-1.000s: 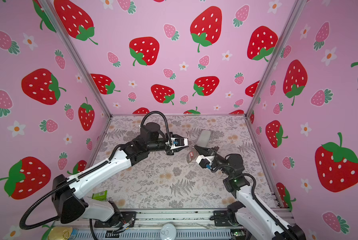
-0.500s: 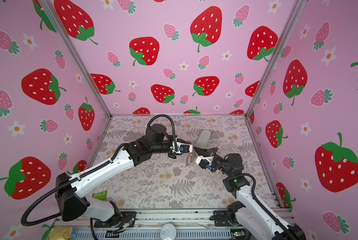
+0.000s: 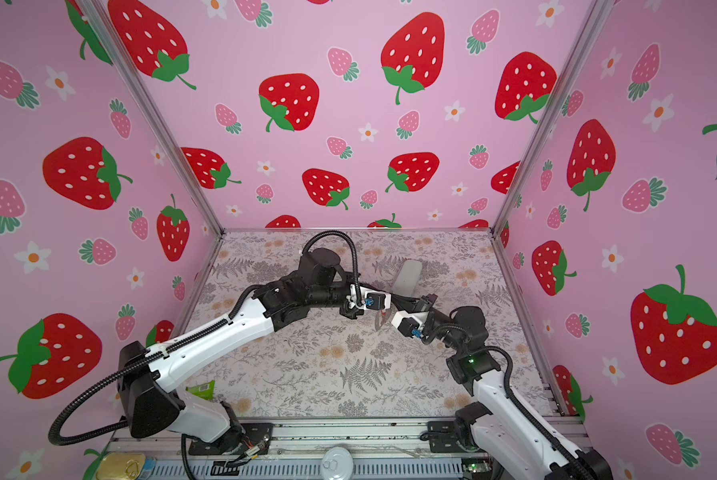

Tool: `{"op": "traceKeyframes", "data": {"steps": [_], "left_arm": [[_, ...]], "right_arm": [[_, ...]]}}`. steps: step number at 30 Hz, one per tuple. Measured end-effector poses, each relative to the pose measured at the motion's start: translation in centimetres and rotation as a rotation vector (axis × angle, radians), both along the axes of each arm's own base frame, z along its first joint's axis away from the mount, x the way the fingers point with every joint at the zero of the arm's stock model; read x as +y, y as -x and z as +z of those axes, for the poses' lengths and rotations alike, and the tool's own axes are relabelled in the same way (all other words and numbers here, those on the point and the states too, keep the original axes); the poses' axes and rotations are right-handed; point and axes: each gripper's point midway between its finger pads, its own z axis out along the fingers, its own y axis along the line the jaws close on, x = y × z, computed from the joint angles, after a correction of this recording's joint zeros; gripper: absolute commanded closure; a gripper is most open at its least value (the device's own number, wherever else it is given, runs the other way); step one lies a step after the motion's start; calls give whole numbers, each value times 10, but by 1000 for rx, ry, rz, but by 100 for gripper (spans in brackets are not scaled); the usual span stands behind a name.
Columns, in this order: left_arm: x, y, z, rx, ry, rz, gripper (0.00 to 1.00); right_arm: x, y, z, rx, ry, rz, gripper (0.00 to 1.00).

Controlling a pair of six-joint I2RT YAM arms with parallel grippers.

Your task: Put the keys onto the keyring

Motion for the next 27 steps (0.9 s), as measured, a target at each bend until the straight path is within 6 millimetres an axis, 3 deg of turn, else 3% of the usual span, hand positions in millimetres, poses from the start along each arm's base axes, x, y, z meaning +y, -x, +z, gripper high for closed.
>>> {"op": "traceKeyframes", "data": {"steps": [6, 7, 14, 27], "left_arm": [[0, -3, -3, -1, -9, 13, 93], [0, -4, -2, -9, -8, 13, 99], [-1, -3, -1, -4, -3, 10, 100], [-5, 2, 17, 12, 99, -35, 100]], "right_arm": [[0, 0, -1, 4, 2, 2, 96], [0, 0, -1, 6, 3, 4, 95], [0, 1, 1, 5, -7, 4, 87], [-2, 4, 23, 22, -113, 19, 83]]}}
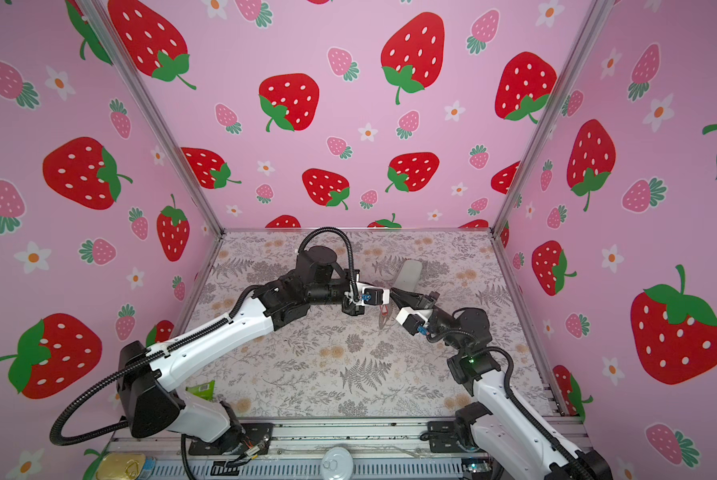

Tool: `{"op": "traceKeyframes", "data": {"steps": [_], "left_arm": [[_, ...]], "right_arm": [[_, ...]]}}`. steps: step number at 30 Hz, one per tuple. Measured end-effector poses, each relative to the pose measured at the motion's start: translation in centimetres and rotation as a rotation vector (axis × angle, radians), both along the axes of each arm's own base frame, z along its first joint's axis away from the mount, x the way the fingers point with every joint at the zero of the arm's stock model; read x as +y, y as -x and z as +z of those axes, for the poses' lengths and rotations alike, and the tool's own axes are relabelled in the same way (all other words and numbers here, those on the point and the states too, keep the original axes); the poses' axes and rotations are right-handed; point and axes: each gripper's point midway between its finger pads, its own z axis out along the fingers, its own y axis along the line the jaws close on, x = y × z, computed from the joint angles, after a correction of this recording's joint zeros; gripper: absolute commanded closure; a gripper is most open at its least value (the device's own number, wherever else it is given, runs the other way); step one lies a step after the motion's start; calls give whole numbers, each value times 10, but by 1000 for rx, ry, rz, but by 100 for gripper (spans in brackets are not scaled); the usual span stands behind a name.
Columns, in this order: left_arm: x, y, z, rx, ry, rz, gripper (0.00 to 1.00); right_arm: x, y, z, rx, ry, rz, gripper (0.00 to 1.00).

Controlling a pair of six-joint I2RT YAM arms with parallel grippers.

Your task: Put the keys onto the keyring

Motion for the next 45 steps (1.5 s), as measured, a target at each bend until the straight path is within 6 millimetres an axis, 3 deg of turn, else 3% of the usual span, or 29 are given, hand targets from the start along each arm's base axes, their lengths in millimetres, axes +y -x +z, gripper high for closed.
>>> {"op": "traceKeyframes", "data": {"steps": [25, 33, 45], "left_arm": [[4, 18, 17, -1, 125, -80, 100], [3, 26, 17, 20, 133, -123, 100], [4, 28, 16, 34, 136, -144, 100]], "right_arm": [[4, 8, -1, 139, -59, 115, 85], [4, 10, -2, 147, -58, 132, 90], [4, 15, 2, 149, -64, 150, 87]]}}
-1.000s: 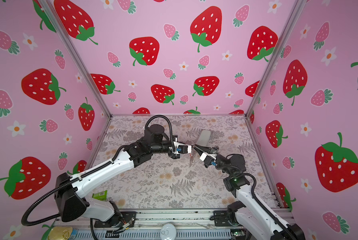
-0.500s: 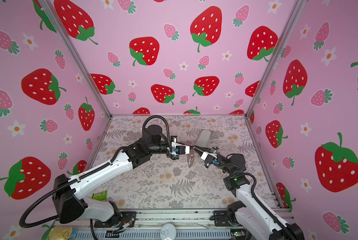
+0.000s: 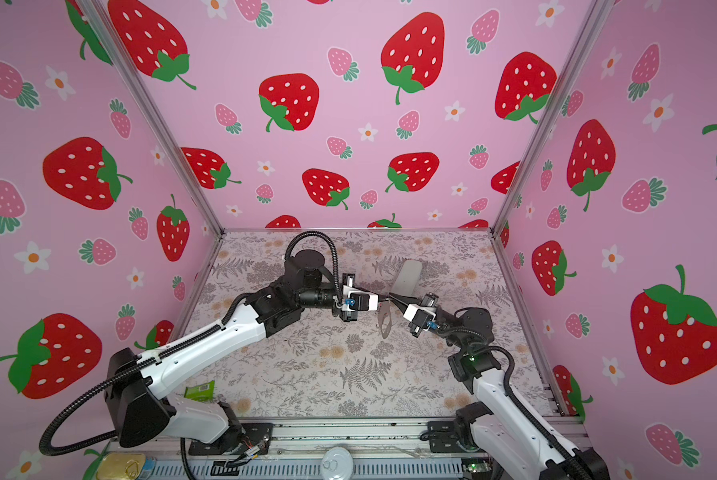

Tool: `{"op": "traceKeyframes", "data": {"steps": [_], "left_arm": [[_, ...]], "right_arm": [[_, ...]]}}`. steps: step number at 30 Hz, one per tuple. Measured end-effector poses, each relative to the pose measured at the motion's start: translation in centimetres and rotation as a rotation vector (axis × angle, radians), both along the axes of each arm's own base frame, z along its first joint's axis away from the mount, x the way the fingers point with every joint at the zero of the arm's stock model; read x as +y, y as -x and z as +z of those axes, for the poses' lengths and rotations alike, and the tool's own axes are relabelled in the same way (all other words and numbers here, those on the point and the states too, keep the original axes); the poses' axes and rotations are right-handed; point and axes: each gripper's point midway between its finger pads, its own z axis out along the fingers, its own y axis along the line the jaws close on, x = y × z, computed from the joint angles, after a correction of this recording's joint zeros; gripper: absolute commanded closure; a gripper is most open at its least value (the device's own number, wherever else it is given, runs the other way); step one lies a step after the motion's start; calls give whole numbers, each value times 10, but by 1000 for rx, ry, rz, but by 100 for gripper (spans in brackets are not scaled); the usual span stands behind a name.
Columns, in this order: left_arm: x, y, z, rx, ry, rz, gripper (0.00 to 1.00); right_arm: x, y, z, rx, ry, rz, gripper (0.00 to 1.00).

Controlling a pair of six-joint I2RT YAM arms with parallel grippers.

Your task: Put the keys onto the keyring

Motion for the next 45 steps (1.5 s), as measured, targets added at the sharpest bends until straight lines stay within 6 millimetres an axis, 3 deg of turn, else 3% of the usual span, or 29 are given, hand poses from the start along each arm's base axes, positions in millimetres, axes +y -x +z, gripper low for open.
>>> {"op": "traceKeyframes", "data": {"steps": [19, 32, 45], "left_arm": [[3, -12, -8, 38, -11, 27, 100], [3, -14, -10, 24, -26, 23, 100], [3, -14, -11, 20, -32, 22, 100]], "right_arm": [[4, 1, -1, 15, 17, 45, 86], [4, -3, -3, 40, 22, 54, 94], [5, -1, -2, 49, 20, 68, 90]]}}
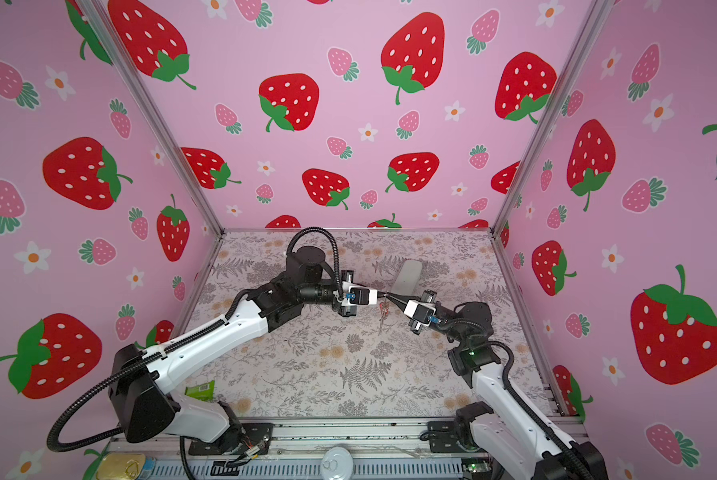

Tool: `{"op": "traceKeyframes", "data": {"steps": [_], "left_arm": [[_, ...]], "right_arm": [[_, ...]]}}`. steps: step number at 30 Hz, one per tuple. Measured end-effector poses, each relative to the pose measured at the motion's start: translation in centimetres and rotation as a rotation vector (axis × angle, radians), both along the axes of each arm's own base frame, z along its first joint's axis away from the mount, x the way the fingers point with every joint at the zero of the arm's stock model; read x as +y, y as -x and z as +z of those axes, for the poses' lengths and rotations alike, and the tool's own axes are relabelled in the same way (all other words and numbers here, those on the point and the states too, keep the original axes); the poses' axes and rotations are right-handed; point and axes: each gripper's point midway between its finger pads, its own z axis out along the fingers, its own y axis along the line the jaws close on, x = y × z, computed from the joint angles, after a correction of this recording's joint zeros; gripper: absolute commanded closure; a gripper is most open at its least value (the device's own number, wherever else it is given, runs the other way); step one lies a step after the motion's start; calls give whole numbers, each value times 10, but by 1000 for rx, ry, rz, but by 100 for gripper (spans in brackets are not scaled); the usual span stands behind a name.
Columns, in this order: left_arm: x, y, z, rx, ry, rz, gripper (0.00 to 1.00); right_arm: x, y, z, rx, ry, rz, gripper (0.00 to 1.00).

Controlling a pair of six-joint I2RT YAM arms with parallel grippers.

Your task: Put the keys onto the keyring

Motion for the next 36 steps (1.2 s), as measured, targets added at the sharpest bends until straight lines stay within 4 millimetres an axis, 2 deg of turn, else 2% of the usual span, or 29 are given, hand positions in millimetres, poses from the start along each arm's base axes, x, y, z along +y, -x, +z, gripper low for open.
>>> {"op": "traceKeyframes", "data": {"steps": [15, 17, 18, 23, 36], "left_arm": [[1, -1, 0, 0, 0, 4, 100], [1, -1, 0, 0, 0, 5, 95], [1, -2, 0, 0, 0, 5, 88], [1, -3, 0, -2, -3, 18, 77], [7, -6, 4, 10, 11, 46, 69]], "right_arm": [[1, -1, -1, 25, 5, 19, 96], [1, -1, -1, 26, 5, 17, 96], [1, -1, -1, 25, 5, 16, 96], [0, -2, 0, 18, 4, 7, 96], [-1, -5, 1, -2, 5, -21, 97]]}}
